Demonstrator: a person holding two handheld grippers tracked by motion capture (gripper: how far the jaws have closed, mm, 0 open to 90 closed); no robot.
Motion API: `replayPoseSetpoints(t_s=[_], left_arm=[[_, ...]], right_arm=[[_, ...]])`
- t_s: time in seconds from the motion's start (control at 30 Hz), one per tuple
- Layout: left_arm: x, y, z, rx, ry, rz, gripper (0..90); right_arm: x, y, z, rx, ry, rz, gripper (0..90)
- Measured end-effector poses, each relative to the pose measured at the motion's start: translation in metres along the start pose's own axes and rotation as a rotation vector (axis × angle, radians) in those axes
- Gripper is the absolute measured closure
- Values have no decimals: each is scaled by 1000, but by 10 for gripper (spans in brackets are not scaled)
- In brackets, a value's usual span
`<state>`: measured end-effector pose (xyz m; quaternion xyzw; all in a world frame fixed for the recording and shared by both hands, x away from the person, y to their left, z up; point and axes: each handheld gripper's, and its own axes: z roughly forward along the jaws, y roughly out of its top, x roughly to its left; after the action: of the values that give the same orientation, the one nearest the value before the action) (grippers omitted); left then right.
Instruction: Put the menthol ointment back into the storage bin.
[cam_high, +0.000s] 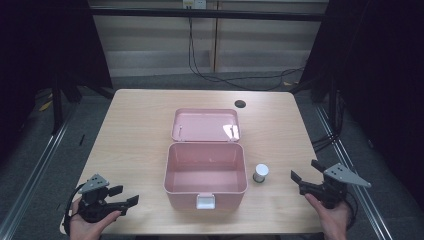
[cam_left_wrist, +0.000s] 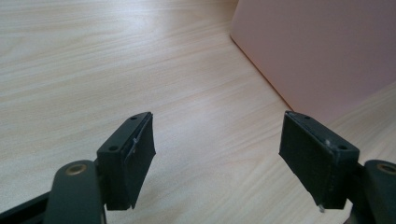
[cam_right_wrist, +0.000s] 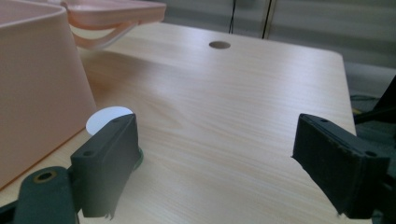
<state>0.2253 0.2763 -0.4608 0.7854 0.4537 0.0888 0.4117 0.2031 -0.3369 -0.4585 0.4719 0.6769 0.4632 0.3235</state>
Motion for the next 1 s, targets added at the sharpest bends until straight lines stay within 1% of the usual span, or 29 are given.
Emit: replayPoseSetpoints(t_s=[0.07,0.1,0.13,0.17,0.23,0.27,0.3,0.33,0.37,0.4,0.43,0.47,0.5,0.57,0.63,0.67,0.73,0.8,0.83,0.87,0.93,1.0], left_arm=[[0,0,0,1,2,1,264],[0,0,1,0,5,-1,264],[0,0,1,-1,4,-6,264],[0,0,1,0,3,-6,264],[1,0,1,0,3,-5,264],[1,0,1,0,2,-8,264],[1,0,1,0,2,-8,264],[1,0,1,1,3,-2,264],[0,0,0,3,5,-1,264],[0,0,0,3,5,-1,264],[-1,0,1,-3,-2,4,264],[-1,0,1,-3,-2,4,264],[-1,1,1,-2,-2,5,264],[0,0,0,3,1,9,264],[-1,0,-1,-5,1,8,264],[-1,0,0,-4,1,5,264],[-1,0,0,-6,9,11,266],[-1,1,0,-10,4,4,266],[-1,1,0,-7,3,10,266],[-2,1,0,-5,2,13,266],[-2,1,0,-5,1,13,266],[-2,2,0,-7,0,15,266]], right_arm=[[2,0,-1,-10,-2,-5,161],[4,0,-1,-16,8,-7,162],[8,1,-1,-20,9,-26,191],[10,1,-1,-24,13,-33,190],[11,1,-1,-33,14,-36,190],[11,2,-1,-25,24,-19,189],[11,2,-1,-25,24,-19,189],[9,4,-1,5,40,22,189],[9,5,-2,15,47,31,189],[9,5,-2,29,38,27,189],[9,6,-2,51,40,41,191],[9,6,-2,51,40,41,191],[9,8,-2,68,66,54,194],[10,11,-2,77,63,50,194],[15,16,-3,70,42,19,194],[17,18,-3,75,39,19,195],[17,22,-2,100,74,53,195],[18,26,0,91,113,58,222],[19,27,1,102,110,40,220],[20,30,3,113,120,30,214],[22,34,6,137,167,27,203],[26,39,9,162,165,-15,206]])
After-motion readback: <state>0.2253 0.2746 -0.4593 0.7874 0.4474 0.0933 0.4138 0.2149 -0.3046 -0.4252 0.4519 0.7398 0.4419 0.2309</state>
